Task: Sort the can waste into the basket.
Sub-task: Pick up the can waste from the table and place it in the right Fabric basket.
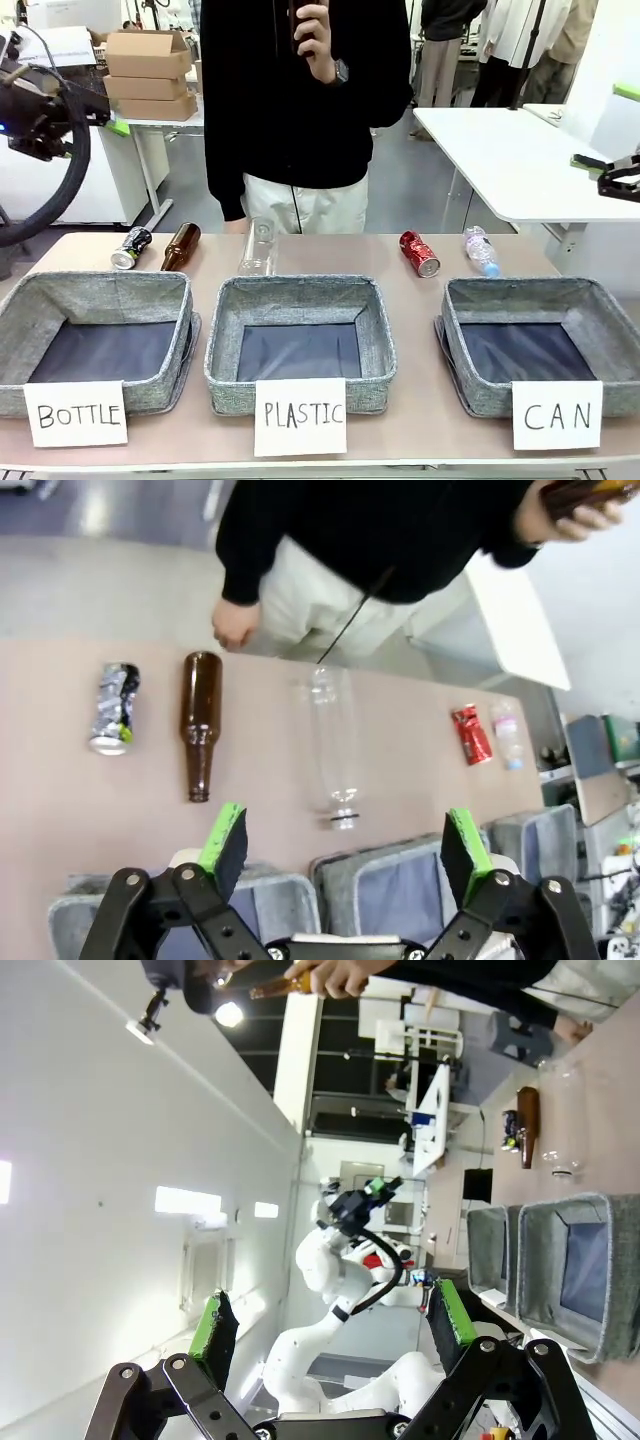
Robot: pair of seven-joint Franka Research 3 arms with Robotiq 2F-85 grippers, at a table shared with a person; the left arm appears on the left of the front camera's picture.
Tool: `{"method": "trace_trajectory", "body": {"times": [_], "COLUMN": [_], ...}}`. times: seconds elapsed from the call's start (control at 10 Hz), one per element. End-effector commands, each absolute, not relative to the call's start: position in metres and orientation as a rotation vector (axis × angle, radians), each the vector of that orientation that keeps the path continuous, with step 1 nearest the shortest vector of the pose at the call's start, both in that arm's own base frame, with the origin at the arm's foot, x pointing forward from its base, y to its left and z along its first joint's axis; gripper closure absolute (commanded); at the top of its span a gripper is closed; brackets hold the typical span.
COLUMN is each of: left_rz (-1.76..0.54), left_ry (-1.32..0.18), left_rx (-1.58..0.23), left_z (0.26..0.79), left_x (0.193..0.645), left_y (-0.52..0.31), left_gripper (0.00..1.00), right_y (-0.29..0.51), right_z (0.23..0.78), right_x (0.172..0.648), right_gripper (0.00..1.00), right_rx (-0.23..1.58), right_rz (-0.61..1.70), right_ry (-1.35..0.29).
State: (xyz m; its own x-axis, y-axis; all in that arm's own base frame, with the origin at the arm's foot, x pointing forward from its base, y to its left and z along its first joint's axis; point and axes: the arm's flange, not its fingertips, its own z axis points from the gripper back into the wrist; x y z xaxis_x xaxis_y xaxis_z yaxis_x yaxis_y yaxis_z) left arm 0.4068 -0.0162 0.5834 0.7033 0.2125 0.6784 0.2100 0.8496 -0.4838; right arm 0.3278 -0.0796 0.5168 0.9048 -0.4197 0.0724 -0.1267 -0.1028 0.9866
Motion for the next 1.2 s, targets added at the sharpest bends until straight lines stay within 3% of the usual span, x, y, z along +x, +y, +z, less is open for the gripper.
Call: {"method": "trace_trajectory", "body": {"times": [0.0, 0.1, 0.4, 0.6, 1.1], "left_rz": [-0.025, -0.012, -0.063, -0.047, -0.047], "left_ry": [-0.924, -1.004, -0.924, -1.004, -1.004], "left_rx": [-0.499, -0.43, -0.338, -0.353, -0.353], "left_z": [0.649, 0.677, 0.706, 0.709, 0.709], "left_x": [0.324, 0.282, 0.224, 0.22, 0.22], "left_y": [-0.01, -0.005, -0.003, -0.004, -0.004], "left_gripper": [0.0, 0.0, 0.0, 0.0, 0.0], "right_y": [-0.08, -0.08, -0.08, -0.08, -0.08], "right_z": [0.518, 0.518, 0.518, 0.518, 0.518], "right_x": [0.329, 0.329, 0.329, 0.329, 0.329], "right_gripper": [0.0, 0.0, 0.0, 0.0, 0.0], "right_rx": [1.669, 1.669, 1.669, 1.669, 1.669], "right_rz": [-0.237, -0.237, -0.237, -0.237, -0.237], "right_ry": [-0.439, -0.439, -0.439, -0.439, -0.439]}}
